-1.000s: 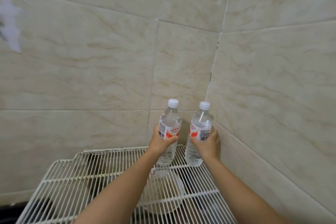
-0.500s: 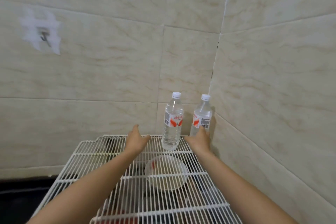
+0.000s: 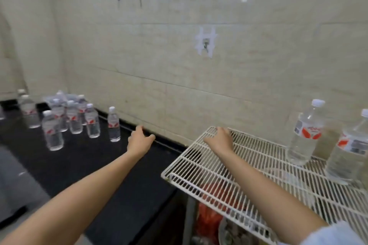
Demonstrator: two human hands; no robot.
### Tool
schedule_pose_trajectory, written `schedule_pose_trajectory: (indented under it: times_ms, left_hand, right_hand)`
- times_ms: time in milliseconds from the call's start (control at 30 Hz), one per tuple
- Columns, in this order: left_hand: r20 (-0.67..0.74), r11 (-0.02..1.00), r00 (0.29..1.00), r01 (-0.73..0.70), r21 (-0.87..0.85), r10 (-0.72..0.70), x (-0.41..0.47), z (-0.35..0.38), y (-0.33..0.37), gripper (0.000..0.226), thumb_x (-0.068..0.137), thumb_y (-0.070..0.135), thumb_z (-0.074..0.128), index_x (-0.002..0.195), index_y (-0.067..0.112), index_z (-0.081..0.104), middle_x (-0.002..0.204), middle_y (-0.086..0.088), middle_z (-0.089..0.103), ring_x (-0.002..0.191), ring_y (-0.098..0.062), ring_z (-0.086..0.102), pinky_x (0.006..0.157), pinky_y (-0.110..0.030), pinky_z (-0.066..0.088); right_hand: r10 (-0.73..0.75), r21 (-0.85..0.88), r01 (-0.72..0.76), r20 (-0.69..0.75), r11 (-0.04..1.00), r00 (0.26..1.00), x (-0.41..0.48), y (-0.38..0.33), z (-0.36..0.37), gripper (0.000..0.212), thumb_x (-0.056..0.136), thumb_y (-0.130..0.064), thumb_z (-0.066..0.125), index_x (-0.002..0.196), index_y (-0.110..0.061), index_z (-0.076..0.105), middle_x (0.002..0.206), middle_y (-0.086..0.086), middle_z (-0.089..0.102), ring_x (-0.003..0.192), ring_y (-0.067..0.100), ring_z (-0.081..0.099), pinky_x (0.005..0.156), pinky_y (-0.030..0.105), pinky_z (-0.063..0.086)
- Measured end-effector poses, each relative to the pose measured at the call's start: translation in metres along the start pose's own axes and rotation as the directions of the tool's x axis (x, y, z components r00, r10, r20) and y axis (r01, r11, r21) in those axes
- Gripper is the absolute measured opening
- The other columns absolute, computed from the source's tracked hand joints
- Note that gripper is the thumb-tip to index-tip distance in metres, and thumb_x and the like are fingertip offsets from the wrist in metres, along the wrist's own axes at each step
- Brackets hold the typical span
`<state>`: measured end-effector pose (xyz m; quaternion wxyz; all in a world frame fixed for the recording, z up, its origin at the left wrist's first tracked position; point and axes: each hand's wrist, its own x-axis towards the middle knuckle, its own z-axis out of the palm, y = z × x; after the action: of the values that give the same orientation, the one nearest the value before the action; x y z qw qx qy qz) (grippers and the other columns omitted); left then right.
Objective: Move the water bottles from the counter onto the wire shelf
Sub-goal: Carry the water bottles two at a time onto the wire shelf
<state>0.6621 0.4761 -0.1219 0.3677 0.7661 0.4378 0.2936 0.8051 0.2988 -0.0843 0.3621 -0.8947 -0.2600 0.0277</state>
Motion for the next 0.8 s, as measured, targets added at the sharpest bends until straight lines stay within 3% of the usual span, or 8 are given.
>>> schedule_pose_trajectory:
  times_ms: [233, 433, 633, 800]
  left_hand:
    - [-0.217, 0.966, 0.951, 0.242, 0.087, -0.219, -0.086, -0.122, -0.112, 0.06, 0.085, 0.027, 0.056, 0.138, 0.01, 0.032, 0.136, -0.019, 0.044, 0.125, -0.035, 0.042, 0.1, -0.045, 0.04]
    - [-0.329, 0.907, 0.895, 0.375, 0.191, -0.301, -0.155, -0.187, -0.176, 0.055, 0.087, 0.028, 0.052, 0.137, 0.012, 0.034, 0.137, -0.017, 0.043, 0.127, -0.035, 0.037, 0.102, -0.042, 0.036]
    - [-0.401, 0.821, 0.854, 0.47, 0.323, -0.331, -0.198, -0.249, -0.234, 0.056, 0.088, 0.033, 0.049, 0.138, 0.015, 0.032, 0.14, -0.013, 0.041, 0.128, -0.032, 0.034, 0.099, -0.039, 0.033]
    - [-0.396, 0.792, 0.87, 0.454, 0.409, -0.294, -0.224, -0.309, -0.283, 0.056, 0.088, 0.035, 0.047, 0.137, 0.016, 0.031, 0.14, -0.01, 0.04, 0.129, -0.03, 0.033, 0.101, -0.039, 0.032]
  right_hand:
    - [-0.256, 0.0, 0.266, 0.266, 0.964, 0.929, -0.079, -0.069, 0.102, 0.071, 0.08, -0.035, 0.061, 0.14, -0.013, 0.029, 0.148, 0.01, 0.026, 0.135, 0.032, 0.025, 0.106, 0.043, 0.03]
    - [-0.32, 0.027, 0.342, 0.429, 0.939, 0.845, -0.149, -0.11, 0.162, 0.073, 0.08, -0.033, 0.061, 0.141, -0.016, 0.025, 0.149, 0.01, 0.024, 0.135, 0.032, 0.024, 0.105, 0.047, 0.028]
    - [-0.395, -0.007, 0.464, 0.514, 0.886, 0.762, -0.219, -0.148, 0.216, 0.071, 0.081, -0.033, 0.059, 0.141, -0.018, 0.025, 0.15, 0.009, 0.022, 0.135, 0.031, 0.023, 0.106, 0.046, 0.026]
    - [-0.42, -0.041, 0.518, 0.532, 0.855, 0.736, -0.276, -0.184, 0.261, 0.067, 0.082, -0.032, 0.057, 0.14, -0.02, 0.026, 0.151, 0.007, 0.021, 0.134, 0.031, 0.024, 0.106, 0.045, 0.027]
